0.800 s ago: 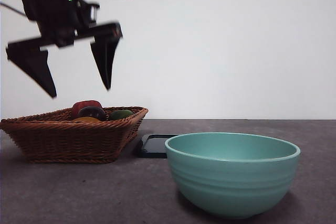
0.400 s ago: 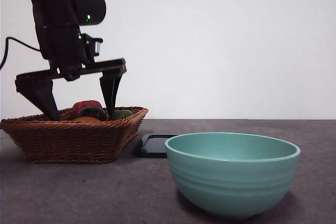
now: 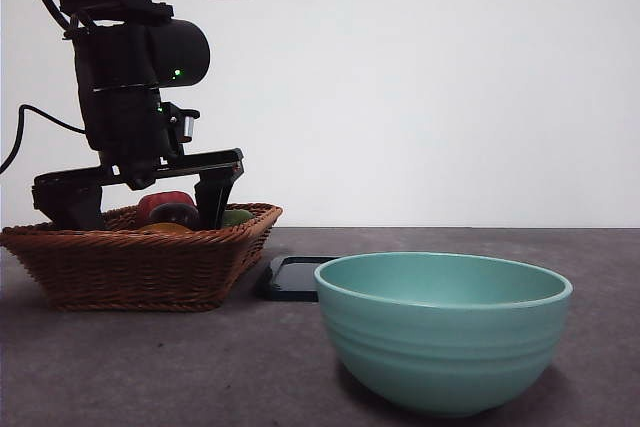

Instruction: Pick up the wifruite, put it on the bowl, pick up the plate, put it on desk

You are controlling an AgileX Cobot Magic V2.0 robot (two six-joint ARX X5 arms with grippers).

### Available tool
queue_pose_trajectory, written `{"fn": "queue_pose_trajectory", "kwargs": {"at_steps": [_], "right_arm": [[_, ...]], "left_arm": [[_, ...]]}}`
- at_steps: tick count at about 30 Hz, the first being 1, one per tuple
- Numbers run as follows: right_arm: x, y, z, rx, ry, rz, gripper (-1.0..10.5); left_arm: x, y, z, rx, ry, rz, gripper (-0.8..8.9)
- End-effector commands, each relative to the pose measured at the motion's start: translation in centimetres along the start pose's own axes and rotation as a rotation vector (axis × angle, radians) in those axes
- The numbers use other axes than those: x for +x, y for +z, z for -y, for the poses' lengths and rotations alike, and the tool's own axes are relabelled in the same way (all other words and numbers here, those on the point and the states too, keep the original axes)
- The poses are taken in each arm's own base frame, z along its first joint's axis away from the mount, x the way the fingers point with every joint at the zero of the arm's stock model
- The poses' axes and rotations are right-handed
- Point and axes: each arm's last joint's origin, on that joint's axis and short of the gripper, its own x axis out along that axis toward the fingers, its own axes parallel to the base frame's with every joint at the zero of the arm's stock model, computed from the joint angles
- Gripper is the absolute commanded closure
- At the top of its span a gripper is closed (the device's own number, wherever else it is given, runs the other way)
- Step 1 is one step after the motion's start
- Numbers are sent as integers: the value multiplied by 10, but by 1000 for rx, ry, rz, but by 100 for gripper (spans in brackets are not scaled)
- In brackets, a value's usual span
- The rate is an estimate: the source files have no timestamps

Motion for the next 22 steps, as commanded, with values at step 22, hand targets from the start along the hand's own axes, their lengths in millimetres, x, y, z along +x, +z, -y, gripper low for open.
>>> {"fn": "queue_pose_trajectory", "kwargs": {"at_steps": [22], "right_arm": [[-3, 4, -2, -9, 6, 14, 295]], "left_arm": [[-19, 12, 3, -1, 10, -15, 537]]}}
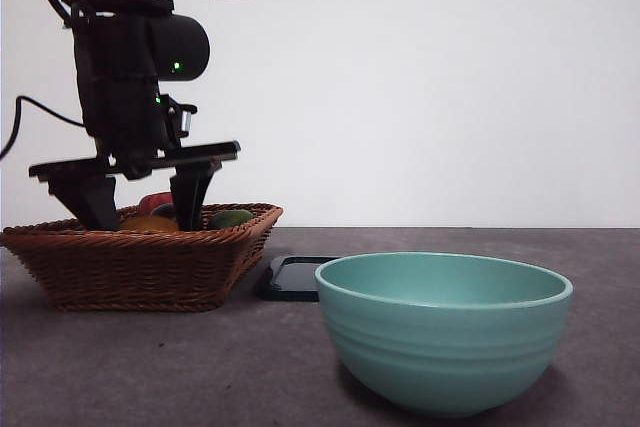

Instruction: Pick up the wifruite, put it on the bowl, pick up the plate, put it on desk

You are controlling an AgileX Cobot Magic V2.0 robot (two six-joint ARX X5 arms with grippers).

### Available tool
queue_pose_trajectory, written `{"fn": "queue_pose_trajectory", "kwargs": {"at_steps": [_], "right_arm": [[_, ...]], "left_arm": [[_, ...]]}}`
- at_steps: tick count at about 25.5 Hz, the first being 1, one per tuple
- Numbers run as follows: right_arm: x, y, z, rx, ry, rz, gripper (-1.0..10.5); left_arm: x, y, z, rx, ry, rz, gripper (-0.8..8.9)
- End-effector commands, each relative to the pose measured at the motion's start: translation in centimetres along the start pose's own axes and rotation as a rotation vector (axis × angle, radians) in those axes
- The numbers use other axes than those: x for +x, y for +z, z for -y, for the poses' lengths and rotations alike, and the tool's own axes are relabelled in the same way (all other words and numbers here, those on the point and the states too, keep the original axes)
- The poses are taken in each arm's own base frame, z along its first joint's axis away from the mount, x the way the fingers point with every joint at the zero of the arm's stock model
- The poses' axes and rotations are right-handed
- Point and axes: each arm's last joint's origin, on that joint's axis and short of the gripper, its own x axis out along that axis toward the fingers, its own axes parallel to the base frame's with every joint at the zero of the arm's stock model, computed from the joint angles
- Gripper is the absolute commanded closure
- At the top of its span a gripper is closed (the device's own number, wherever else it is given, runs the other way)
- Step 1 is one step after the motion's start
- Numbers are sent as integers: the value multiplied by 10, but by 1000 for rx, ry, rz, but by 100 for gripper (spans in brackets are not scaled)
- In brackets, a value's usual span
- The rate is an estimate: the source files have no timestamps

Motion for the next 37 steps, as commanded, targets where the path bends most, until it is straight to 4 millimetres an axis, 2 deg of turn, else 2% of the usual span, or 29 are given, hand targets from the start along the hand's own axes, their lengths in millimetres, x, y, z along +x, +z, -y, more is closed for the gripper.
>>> {"fn": "queue_pose_trajectory", "kwargs": {"at_steps": [1, 5, 9, 16, 22, 29, 33, 37], "right_arm": [[-3, 4, -2, -9, 6, 14, 295], [-3, 4, -2, -10, 6, 14, 295], [-3, 4, -2, -9, 6, 14, 295], [-3, 4, -2, -8, 6, 13, 295], [-3, 2, -2, 2, 6, -6, 295], [-5, -3, -3, 32, 5, -58, 295], [-8, -5, -4, 47, 3, -88, 296], [-15, -3, -9, 37, 3, -86, 296]], "left_arm": [[-18, 11, 4, 30, -4, 22, 537], [-47, 13, 8, 81, -8, 32, 537], [-77, 3, 12, 141, -20, 50, 537], [-130, -32, 24, 237, -50, 77, 537], [-162, -67, 46, 346, -96, 91, 537], [-171, -98, 80, 465, -156, 85, 537], [-169, -114, 103, 547, -187, 77, 537], [-160, -130, 134, 639, -234, 83, 537]]}}
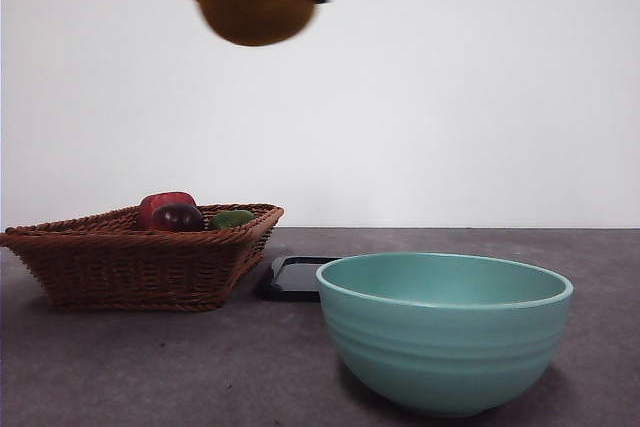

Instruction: Pick up the wifruite, put it on the bowl, pick up the plate, put it on desk

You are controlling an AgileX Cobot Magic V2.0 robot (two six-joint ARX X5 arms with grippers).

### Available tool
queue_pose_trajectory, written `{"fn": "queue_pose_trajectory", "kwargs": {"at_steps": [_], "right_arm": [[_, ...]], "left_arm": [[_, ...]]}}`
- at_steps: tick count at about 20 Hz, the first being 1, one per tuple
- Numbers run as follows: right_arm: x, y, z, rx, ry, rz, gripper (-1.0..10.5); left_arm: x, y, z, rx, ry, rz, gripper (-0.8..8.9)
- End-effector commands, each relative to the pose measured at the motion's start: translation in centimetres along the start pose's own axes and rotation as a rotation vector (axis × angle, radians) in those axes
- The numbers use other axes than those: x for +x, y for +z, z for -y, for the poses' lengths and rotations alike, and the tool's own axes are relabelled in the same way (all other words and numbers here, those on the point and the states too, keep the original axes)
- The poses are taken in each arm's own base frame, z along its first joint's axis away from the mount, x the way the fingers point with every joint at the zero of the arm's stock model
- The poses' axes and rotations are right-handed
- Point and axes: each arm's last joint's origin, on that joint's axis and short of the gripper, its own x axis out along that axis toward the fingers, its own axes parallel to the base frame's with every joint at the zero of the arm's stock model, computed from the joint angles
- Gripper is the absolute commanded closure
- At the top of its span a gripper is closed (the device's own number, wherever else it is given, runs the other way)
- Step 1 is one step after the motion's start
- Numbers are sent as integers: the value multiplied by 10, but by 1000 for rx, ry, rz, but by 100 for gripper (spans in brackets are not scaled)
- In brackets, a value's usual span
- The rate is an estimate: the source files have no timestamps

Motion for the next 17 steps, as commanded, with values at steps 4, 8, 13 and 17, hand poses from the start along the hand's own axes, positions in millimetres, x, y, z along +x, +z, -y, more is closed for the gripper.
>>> {"fn": "queue_pose_trajectory", "kwargs": {"at_steps": [4, 8, 13, 17], "right_arm": [[-18, 4, -10, -16, -7, 7, 296], [-29, 4, -15, -15, -50, 5, 296], [-35, 4, -18, -14, -81, 5, 296], [-35, 4, -18, -15, -81, 6, 296]], "left_arm": [[32, 9, 35, 58, -31, -28, 537], [62, 15, 49, 87, -34, -59, 537], [108, 19, 56, 98, -15, -130, 537], [146, 22, 59, 98, -5, -159, 537]]}}
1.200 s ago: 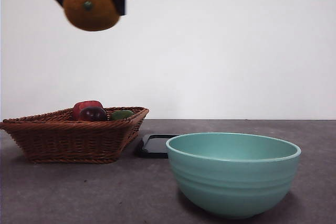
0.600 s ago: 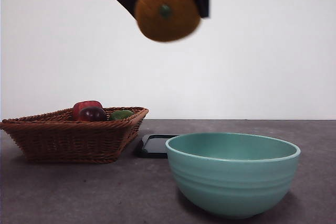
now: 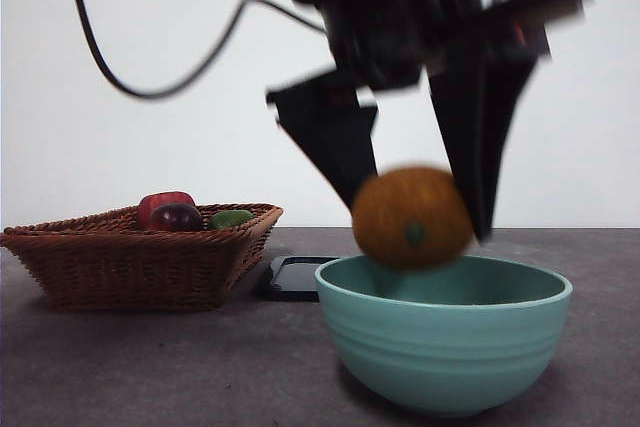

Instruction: Pick up the wifruite, put it on the bowl, pick up the plate, put it on desk

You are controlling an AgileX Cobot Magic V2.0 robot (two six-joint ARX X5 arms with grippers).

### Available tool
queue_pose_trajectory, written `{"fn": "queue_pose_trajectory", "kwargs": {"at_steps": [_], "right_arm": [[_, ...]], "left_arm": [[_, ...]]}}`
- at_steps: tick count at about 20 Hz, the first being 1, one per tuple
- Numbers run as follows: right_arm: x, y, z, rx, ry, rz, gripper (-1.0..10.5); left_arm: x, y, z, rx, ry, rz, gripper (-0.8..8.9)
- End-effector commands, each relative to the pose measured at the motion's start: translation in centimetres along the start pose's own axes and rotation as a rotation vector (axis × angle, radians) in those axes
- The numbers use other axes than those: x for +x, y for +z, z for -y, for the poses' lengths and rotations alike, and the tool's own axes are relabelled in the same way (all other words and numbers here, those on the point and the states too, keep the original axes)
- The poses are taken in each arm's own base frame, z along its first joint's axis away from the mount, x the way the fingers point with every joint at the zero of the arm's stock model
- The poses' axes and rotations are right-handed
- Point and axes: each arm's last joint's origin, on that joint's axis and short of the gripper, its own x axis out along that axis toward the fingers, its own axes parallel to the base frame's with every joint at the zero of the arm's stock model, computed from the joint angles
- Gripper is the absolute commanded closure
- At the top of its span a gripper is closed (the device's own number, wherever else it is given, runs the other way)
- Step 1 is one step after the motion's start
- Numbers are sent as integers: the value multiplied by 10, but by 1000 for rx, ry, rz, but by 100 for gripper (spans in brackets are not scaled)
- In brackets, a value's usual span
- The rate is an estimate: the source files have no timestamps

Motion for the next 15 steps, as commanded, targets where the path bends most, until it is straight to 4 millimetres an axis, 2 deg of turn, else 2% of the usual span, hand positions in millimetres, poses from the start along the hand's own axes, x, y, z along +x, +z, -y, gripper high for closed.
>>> {"fn": "queue_pose_trajectory", "kwargs": {"at_steps": [1, 8, 15], "right_arm": [[-4, 3, -2, -19, 0, 19, 296], [-4, 3, -2, -19, 0, 19, 296], [-4, 3, -2, -19, 1, 19, 296]], "left_arm": [[17, 8, 8, 9, -4, 7, 537], [46, 10, 8, 5, 11, -42, 538], [51, 9, 11, 12, 13, -57, 538]]}}
